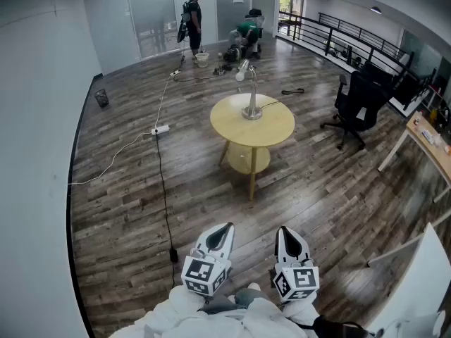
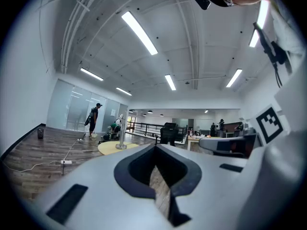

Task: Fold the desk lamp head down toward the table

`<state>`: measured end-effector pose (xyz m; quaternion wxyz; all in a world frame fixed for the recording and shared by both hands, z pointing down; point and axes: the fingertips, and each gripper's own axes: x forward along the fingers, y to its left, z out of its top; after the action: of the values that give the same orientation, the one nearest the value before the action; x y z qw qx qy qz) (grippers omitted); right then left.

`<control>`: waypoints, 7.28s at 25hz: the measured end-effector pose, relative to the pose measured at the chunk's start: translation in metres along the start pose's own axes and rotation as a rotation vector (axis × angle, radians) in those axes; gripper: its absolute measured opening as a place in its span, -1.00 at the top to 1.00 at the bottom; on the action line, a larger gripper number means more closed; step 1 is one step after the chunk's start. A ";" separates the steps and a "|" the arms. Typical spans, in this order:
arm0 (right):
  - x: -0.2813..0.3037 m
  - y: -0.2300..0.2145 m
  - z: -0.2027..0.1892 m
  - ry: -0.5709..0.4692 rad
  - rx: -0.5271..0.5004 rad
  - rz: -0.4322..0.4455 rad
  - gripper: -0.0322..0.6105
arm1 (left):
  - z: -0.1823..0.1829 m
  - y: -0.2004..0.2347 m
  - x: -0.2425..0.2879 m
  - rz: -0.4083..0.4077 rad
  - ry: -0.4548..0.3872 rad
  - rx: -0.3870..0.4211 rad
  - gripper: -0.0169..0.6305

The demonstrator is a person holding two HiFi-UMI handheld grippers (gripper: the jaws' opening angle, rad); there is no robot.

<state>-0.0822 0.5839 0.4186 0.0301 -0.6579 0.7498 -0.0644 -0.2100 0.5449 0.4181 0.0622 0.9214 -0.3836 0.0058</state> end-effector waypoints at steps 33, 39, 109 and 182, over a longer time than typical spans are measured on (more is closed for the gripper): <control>0.216 -0.153 0.033 -0.012 0.037 0.065 0.87 | 0.014 0.067 0.246 0.054 0.016 -0.035 0.95; 0.255 -0.167 0.033 -0.002 0.021 0.088 0.87 | 0.025 0.081 0.287 0.058 0.002 -0.011 0.95; 0.824 -0.333 0.009 0.136 -0.073 0.304 0.87 | 0.041 0.362 0.740 0.164 0.043 -0.094 0.95; 0.919 -0.329 -0.215 0.560 -0.285 0.408 0.87 | 0.074 0.469 0.719 0.120 0.345 0.073 0.11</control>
<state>0.0910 -0.3554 0.7128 -0.2557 -0.4494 0.8460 -0.1297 -0.0378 -0.2989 0.4383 0.0929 0.8838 -0.4211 0.1813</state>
